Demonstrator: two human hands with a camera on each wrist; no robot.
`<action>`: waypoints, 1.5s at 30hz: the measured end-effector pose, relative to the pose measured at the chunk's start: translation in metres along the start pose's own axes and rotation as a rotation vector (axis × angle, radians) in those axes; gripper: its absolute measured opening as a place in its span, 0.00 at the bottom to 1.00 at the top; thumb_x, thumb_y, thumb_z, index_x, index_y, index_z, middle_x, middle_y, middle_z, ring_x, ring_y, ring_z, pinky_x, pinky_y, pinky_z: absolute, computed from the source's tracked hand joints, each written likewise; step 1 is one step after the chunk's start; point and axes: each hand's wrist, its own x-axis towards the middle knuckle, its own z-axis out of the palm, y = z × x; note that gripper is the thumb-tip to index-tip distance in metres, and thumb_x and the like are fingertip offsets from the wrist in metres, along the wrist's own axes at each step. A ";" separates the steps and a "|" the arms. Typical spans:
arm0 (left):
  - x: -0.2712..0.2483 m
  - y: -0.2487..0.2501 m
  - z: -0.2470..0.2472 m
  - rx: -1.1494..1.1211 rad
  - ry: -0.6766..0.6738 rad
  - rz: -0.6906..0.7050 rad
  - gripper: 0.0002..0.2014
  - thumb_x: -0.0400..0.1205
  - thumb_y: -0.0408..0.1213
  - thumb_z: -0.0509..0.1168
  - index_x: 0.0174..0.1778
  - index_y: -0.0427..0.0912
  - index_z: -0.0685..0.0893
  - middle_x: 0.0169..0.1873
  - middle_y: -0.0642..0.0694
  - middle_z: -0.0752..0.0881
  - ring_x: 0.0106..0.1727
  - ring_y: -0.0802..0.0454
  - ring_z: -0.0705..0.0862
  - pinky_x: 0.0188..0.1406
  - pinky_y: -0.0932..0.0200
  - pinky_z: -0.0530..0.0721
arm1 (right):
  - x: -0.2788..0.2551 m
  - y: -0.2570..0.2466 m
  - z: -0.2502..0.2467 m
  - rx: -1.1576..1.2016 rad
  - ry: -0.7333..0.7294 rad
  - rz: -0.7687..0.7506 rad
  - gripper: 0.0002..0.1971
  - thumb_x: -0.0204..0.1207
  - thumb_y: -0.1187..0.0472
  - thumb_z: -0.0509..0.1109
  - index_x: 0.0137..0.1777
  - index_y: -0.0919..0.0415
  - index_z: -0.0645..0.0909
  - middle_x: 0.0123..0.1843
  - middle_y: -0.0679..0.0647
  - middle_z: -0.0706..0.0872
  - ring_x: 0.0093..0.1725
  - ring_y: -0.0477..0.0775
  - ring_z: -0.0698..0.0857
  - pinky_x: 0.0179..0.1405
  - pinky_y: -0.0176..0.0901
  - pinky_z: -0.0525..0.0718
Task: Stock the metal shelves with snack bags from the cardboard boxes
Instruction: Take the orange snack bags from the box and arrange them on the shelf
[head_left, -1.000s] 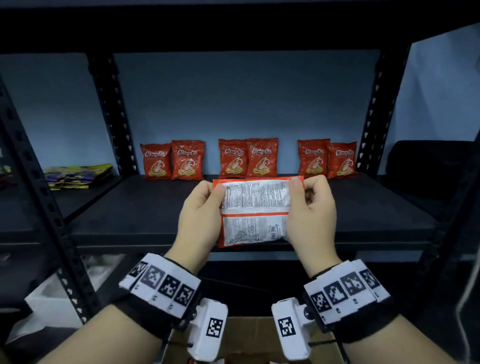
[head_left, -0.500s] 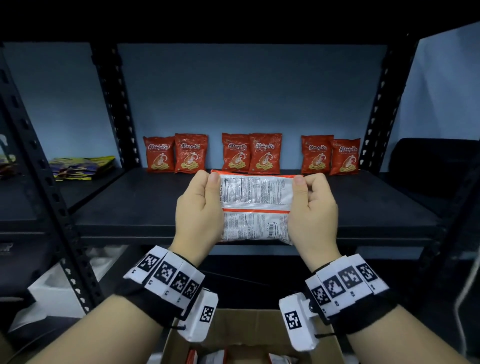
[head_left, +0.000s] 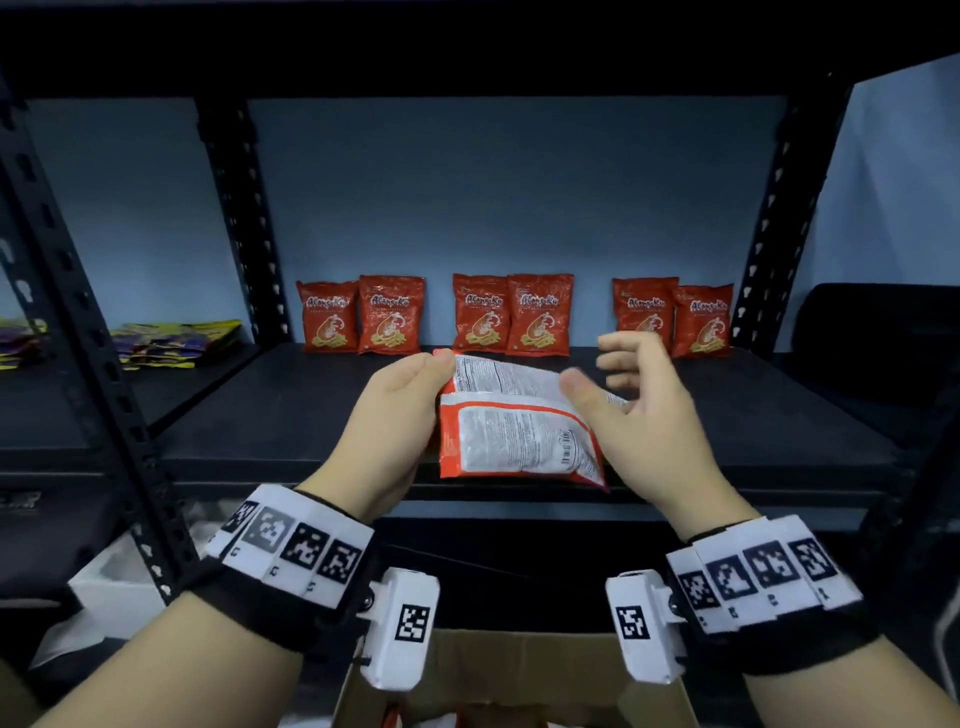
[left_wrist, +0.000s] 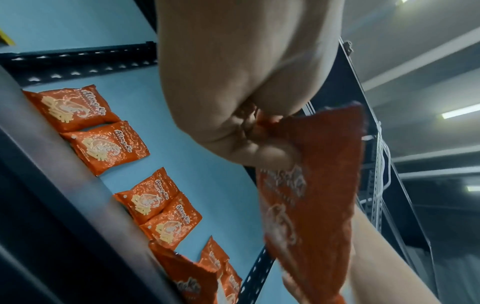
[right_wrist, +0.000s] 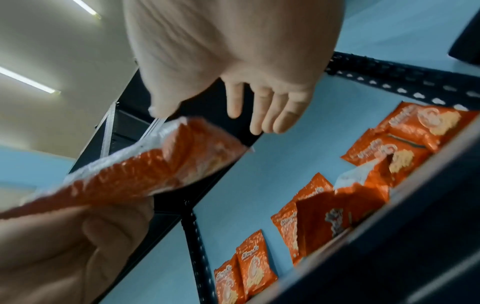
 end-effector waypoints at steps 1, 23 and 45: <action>0.001 0.002 -0.001 -0.022 -0.027 -0.015 0.20 0.91 0.46 0.62 0.56 0.30 0.89 0.51 0.28 0.91 0.54 0.30 0.90 0.66 0.26 0.84 | -0.002 -0.004 -0.002 -0.046 -0.097 -0.066 0.34 0.62 0.23 0.74 0.66 0.35 0.75 0.63 0.37 0.80 0.64 0.39 0.80 0.61 0.42 0.80; -0.003 -0.001 -0.016 0.266 -0.263 0.041 0.09 0.81 0.36 0.76 0.48 0.33 0.88 0.44 0.38 0.93 0.47 0.41 0.94 0.53 0.42 0.91 | -0.020 -0.012 0.020 0.294 -0.498 0.184 0.11 0.78 0.57 0.80 0.58 0.59 0.89 0.52 0.54 0.95 0.52 0.55 0.95 0.57 0.57 0.92; 0.013 -0.010 -0.039 0.228 -0.236 -0.103 0.16 0.87 0.41 0.68 0.53 0.27 0.88 0.49 0.34 0.93 0.50 0.37 0.92 0.57 0.44 0.90 | 0.004 0.016 0.020 0.195 -0.247 0.119 0.12 0.78 0.60 0.80 0.35 0.63 0.87 0.30 0.55 0.90 0.28 0.47 0.85 0.31 0.40 0.85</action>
